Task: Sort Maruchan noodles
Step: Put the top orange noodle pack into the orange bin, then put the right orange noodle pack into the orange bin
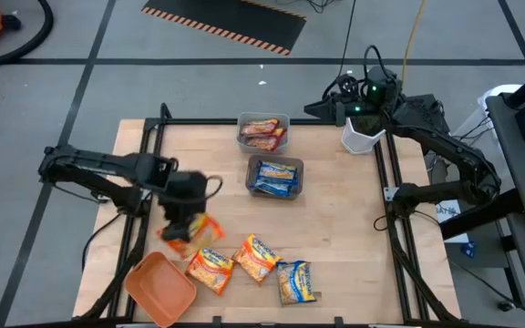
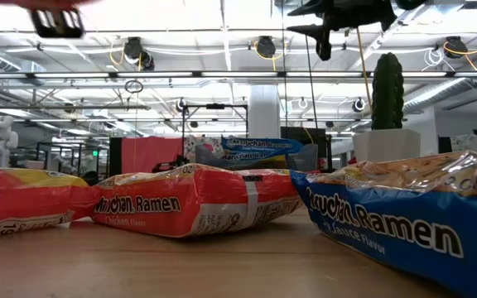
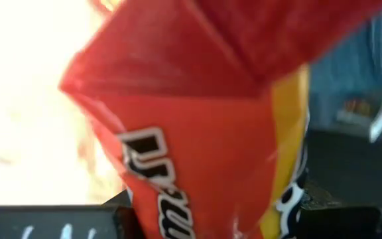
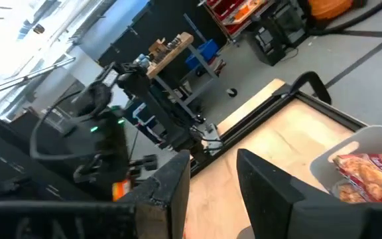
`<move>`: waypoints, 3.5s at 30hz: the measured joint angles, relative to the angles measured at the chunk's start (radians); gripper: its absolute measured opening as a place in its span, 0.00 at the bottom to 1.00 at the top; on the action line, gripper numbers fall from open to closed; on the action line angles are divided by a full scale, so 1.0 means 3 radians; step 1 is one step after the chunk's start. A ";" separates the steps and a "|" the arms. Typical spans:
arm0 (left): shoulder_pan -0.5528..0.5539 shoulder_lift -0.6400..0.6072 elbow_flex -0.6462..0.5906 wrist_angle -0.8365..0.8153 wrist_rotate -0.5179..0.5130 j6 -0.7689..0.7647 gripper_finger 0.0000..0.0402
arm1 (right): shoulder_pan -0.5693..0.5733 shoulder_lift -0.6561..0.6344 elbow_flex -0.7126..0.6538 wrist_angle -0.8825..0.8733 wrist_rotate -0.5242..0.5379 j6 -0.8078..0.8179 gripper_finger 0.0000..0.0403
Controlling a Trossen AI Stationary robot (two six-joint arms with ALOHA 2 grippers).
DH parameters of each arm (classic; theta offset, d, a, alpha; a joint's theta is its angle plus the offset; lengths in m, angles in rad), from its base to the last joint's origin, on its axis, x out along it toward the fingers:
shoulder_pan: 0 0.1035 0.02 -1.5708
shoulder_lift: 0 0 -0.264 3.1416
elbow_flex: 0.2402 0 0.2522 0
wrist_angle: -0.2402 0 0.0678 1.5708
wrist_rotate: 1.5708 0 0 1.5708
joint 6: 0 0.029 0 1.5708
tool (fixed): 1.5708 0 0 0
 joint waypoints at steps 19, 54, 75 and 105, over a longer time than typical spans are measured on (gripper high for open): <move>-0.1611 0.0082 -0.0270 -0.0603 0.0038 0.1331 0.37 | 0.0113 0.0095 -0.0003 0.0117 0.0432 0.0568 0.30; -0.1975 0.0575 -0.0913 0.0639 0.0057 0.1011 0.67 | 0.0112 0.0078 -0.0003 0.0127 0.0253 0.0125 0.30; -0.1368 0.0424 0.0079 -0.0952 -0.0947 0.1157 0.78 | 0.0960 0.0079 -0.0003 0.0299 0.0954 0.1149 0.30; 0.0394 0.0028 -0.0018 0.0895 -0.1947 0.0643 0.78 | 0.3113 0.0079 -0.0003 -0.0037 0.2629 0.2113 0.30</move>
